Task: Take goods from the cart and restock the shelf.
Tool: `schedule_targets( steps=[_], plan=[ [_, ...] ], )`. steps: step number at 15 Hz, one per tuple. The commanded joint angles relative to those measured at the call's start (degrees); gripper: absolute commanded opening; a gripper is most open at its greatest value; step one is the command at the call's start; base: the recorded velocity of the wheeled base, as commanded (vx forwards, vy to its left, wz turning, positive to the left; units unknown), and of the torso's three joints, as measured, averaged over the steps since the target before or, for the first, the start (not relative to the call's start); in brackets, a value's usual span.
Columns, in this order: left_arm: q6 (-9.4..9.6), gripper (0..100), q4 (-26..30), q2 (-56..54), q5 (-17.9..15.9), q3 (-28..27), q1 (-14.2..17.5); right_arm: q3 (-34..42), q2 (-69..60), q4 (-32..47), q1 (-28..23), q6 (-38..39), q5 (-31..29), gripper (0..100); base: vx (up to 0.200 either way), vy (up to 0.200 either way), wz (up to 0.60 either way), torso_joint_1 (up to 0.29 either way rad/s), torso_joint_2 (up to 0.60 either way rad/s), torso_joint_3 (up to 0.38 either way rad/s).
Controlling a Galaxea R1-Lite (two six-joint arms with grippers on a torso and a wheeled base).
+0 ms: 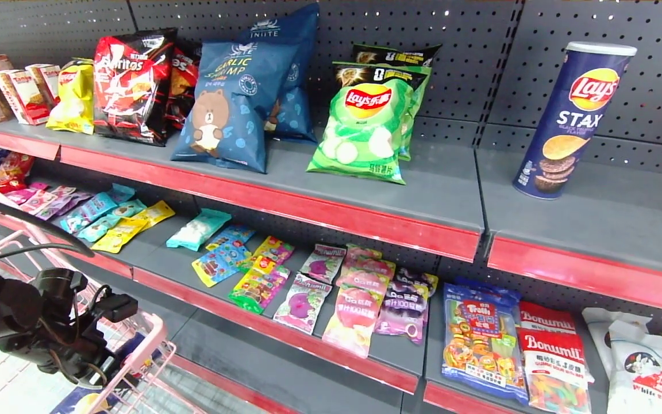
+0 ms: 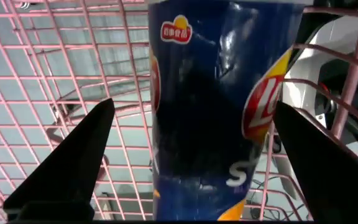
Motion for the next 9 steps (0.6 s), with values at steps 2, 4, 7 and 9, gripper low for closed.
schedule_targets(
  steps=[2, 4, 7, 9],
  plan=[
    [0.00, 100, -0.68, 3.64, -0.05, -0.61, -0.23, 0.00, 0.01, -0.01, -0.01, -0.04, -0.01, 100, 0.000, 0.000, 0.00, 0.000, 0.00, 0.000],
    [0.00, 100, -0.77, 3.99, -0.23, -0.70, -0.85, 0.00, 0.01, -0.01, -0.01, -0.04, -0.01, 100, 0.000, 0.000, 0.00, 0.000, 0.00, 0.000],
    [0.00, 100, -0.77, 3.99, -0.23, -0.79, -1.72, 0.00, 0.01, -0.01, -0.01, -0.04, -0.01, 100, 0.000, 0.000, 0.00, 0.000, 0.00, 0.000],
    [0.00, 100, -0.77, 3.90, -0.23, -0.96, -1.81, 0.00, 0.01, -0.01, -0.01, -0.04, -0.01, 100, 0.000, 0.000, 0.00, 0.000, 0.00, 0.000]
  ],
)
